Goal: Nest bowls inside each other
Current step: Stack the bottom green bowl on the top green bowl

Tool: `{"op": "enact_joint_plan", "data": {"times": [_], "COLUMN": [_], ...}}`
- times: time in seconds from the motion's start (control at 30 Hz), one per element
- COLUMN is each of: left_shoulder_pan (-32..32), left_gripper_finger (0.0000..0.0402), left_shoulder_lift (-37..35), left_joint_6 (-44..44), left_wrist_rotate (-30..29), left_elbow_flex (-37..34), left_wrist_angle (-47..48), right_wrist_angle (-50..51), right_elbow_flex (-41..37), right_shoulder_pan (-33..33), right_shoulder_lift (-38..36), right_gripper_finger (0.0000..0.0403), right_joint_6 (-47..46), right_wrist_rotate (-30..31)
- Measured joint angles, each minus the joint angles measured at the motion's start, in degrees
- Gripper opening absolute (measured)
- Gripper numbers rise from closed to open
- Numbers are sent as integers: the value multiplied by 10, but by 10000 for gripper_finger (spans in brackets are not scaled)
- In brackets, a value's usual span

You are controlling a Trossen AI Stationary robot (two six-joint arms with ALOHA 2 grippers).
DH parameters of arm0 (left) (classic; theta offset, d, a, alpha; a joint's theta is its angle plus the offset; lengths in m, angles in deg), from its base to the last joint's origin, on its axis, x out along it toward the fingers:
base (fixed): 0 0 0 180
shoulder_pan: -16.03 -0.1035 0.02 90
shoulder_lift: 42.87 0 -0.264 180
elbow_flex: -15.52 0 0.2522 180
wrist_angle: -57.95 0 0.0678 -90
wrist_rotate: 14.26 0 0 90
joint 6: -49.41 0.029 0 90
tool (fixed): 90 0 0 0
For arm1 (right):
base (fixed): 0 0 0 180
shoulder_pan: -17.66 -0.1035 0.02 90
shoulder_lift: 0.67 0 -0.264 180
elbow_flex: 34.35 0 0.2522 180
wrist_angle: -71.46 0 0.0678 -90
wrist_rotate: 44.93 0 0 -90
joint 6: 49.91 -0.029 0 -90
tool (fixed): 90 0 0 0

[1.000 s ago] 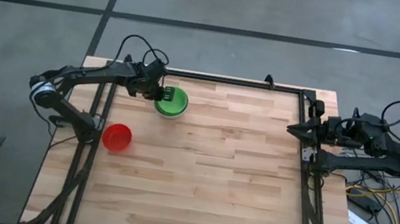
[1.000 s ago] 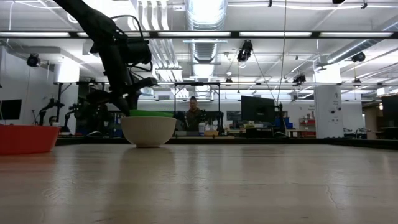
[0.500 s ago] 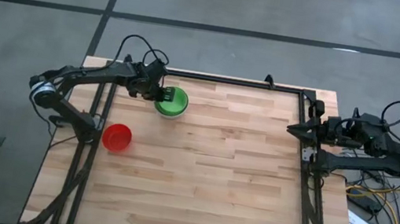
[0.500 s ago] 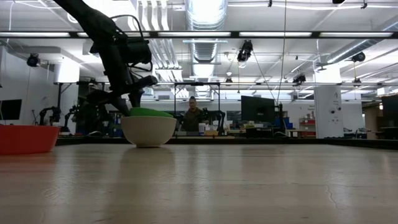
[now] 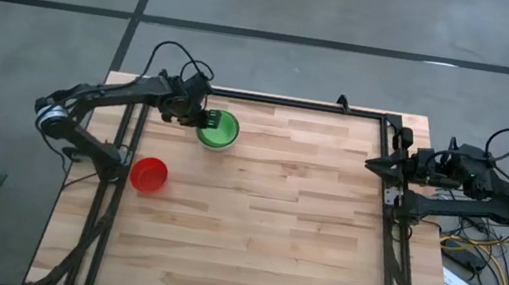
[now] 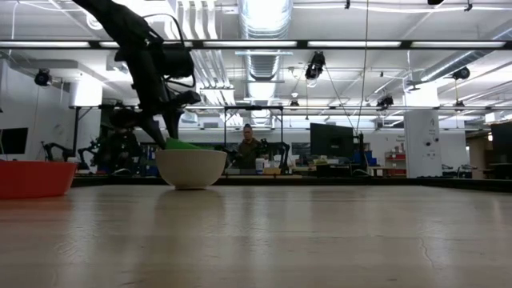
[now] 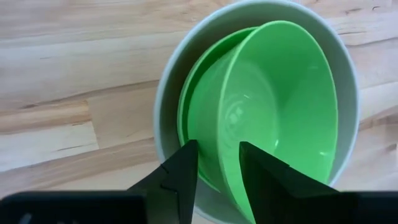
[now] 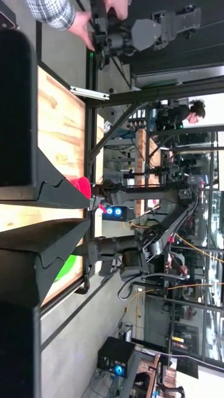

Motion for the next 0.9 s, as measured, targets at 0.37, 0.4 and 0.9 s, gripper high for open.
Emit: {"op": "enact_joint_plan", "data": {"times": [0.37, 0.4, 0.9], "left_shoulder_pan": [-9, -9, -9], "left_gripper_finger": [122, 122, 122], "left_shoulder_lift": [-17, -17, 3], "left_joint_6": [1, 4, 13], "left_wrist_rotate": [-1, -1, -2], "left_elbow_flex": [3, 4, 3], "left_wrist_angle": [7, 7, -17], "right_wrist_angle": [0, 0, 0], "right_elbow_flex": [0, 0, 0], "right_shoulder_pan": [0, 0, 0], "right_shoulder_lift": [0, 0, 0], "right_gripper_finger": [34, 34, 34], "right_joint_6": [0, 0, 0], "right_wrist_rotate": [0, 0, 0]}}
